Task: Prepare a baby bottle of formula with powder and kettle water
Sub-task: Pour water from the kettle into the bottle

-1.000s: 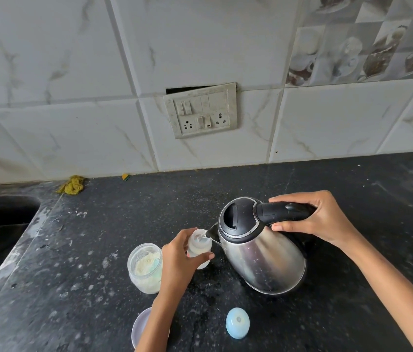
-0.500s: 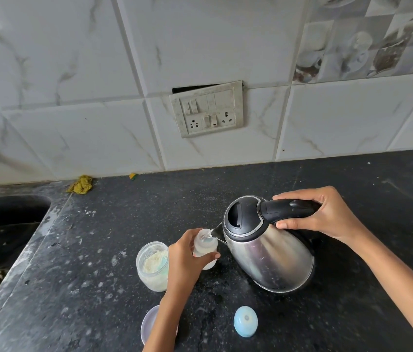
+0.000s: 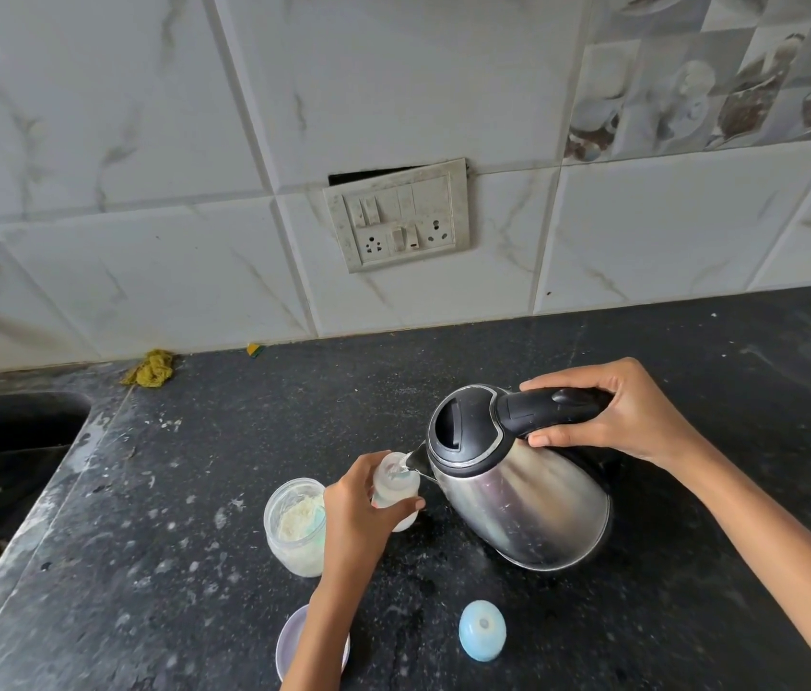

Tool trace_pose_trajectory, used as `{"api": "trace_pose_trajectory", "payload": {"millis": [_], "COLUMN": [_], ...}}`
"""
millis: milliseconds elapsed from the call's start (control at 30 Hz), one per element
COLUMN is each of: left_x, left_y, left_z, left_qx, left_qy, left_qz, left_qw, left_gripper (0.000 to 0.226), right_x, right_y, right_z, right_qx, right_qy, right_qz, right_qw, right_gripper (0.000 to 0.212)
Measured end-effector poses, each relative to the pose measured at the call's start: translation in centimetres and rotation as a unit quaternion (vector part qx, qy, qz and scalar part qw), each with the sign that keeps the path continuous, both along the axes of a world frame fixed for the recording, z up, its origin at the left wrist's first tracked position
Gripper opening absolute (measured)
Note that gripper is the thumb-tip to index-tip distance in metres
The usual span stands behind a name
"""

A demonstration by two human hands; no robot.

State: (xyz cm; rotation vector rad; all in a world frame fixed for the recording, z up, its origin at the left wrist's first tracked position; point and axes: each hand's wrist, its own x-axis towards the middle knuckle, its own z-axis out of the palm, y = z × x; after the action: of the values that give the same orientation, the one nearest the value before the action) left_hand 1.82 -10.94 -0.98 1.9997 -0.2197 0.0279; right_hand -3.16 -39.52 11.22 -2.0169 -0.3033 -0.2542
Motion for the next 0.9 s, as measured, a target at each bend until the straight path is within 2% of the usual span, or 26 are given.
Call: {"api": "trace_pose_trajectory", "payload": {"millis": [167, 333, 900], "left_x": [0.0, -0.1, -0.4], "left_y": [0.2, 0.3, 0.6], "left_z": [-0.2, -0.2, -0.5], "left_qx": [-0.004, -0.005, -0.009], "left_qy": [0.01, 0.007, 0.016], "left_qz": [0.009, 0.01, 0.027], "left_qw": [1.0, 1.0, 0.999], "left_gripper": [0.057, 0.055, 0.056], "right_x": [0.2, 0.2, 0.1], "right_y": [0.4, 0.6, 1.3], "right_z": [0.2, 0.5, 0.9], "right_qx": [-0.016, -0.014, -0.039], "right_qy": [-0.004, 0.003, 0.004], "right_qz": [-0.008, -0.004, -0.01], "right_qw": [1.0, 1.0, 0.999], "right_gripper": [0.05, 0.055, 0.051]}}
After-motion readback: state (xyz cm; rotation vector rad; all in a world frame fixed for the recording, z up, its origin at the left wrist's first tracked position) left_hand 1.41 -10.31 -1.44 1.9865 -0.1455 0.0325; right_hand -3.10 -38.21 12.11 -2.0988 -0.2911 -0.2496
